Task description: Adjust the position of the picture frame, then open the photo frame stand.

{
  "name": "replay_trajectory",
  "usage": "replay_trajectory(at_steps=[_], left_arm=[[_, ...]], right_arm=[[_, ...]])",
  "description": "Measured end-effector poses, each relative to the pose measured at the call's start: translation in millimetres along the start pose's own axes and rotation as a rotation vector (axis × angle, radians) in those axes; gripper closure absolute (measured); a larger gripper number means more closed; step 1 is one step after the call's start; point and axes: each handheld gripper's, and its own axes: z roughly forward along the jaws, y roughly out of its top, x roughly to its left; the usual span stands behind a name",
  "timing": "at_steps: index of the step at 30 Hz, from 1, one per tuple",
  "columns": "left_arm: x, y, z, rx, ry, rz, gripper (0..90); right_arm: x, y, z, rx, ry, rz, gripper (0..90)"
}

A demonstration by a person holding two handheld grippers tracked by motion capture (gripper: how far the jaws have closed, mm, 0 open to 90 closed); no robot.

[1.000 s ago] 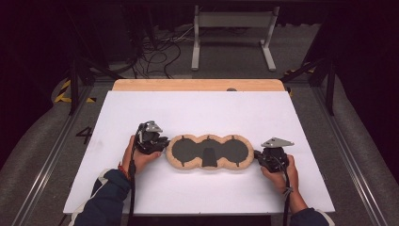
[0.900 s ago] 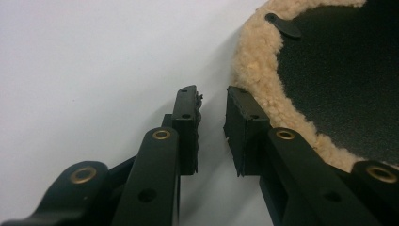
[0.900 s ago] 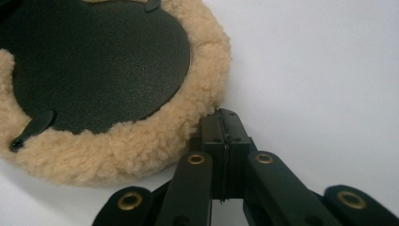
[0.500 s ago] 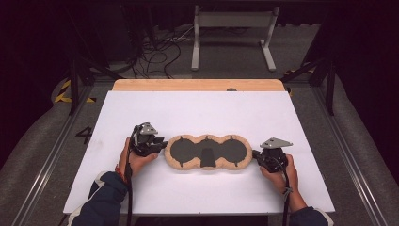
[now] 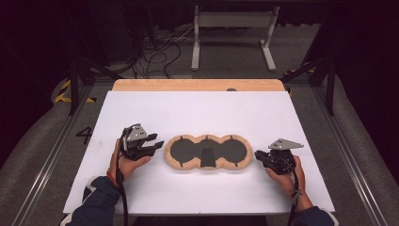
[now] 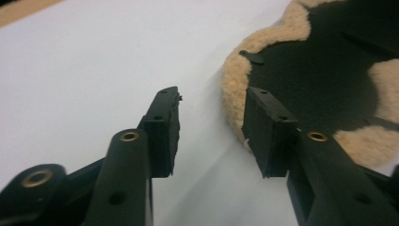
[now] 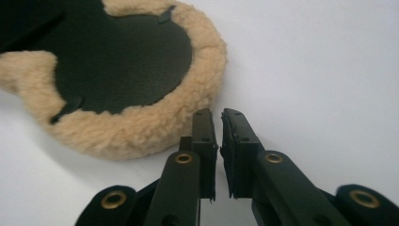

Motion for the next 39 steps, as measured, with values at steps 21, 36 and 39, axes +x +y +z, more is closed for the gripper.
replay_trajectory(at_steps=[21,36,39], left_arm=[[-41.0,-44.5,-44.9,-0.048,-0.033,0.096,20.1],[-38.6,-61.9,-58.8,-0.028,-0.01,0.058,11.2],[-39.7,-62.5,-57.4,-0.02,-0.015,0.055,11.2]], right_arm=[[13.9,6.1,-17.7,-0.03,0.104,-0.041,54.9],[30.9,16.3,-26.0,-0.068,0.152,-0.082,50.2],[35.9,16.3,-25.4,-0.06,0.17,-0.092,50.7]])
